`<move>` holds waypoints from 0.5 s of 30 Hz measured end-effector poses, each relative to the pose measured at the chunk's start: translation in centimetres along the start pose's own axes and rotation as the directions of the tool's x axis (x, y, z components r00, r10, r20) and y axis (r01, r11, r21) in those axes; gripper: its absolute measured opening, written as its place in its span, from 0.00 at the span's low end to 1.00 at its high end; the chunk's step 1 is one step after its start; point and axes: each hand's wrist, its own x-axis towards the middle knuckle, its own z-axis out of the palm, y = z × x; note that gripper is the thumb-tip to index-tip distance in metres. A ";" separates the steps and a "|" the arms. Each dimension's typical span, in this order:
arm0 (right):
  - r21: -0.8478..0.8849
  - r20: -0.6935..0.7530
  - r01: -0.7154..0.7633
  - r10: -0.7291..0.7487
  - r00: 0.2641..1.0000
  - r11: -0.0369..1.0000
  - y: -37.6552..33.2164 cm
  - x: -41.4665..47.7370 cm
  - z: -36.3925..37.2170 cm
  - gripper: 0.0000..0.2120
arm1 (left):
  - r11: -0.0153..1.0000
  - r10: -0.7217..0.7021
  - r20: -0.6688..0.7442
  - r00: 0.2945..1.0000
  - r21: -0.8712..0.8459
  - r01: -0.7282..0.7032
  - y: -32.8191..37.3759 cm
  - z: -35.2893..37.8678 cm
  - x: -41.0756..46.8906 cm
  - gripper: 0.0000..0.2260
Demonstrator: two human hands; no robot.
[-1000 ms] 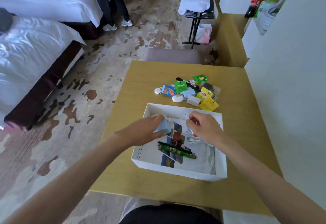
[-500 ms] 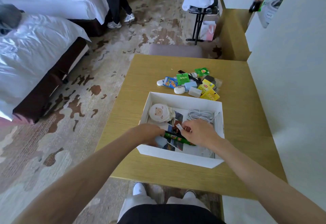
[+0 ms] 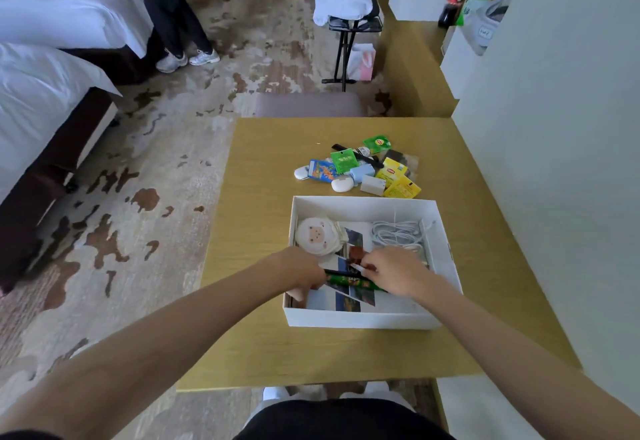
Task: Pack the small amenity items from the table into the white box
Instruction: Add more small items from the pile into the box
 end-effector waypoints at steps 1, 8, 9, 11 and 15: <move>-0.005 0.013 -0.006 0.006 1.000 1.000 -0.2 0.2 0.0 0.09 | 1.000 0.009 0.013 1.000 0.008 -0.009 -0.3 0.0 -0.1 0.18; 0.039 0.113 -0.109 0.104 0.988 0.993 -0.3 0.4 -0.9 0.09 | 0.994 0.081 -0.099 0.992 -0.061 -0.087 -2.6 -0.8 -0.1 0.17; 0.070 0.116 -0.140 0.131 0.985 0.988 -0.1 0.2 -1.4 0.09 | 0.994 0.086 -0.202 0.976 -0.056 -0.099 -3.3 -1.2 -0.2 0.15; 0.180 0.075 -0.184 0.173 0.982 0.966 0.6 0.0 -2.7 0.09 | 0.990 0.054 -0.439 0.897 -0.092 -0.105 -5.2 -2.1 -0.1 0.11; 0.393 -0.088 -0.227 0.282 0.955 0.891 2.0 0.3 -5.6 0.06 | 0.914 -0.193 -0.680 0.708 -0.387 -0.122 -8.6 -3.5 0.5 0.08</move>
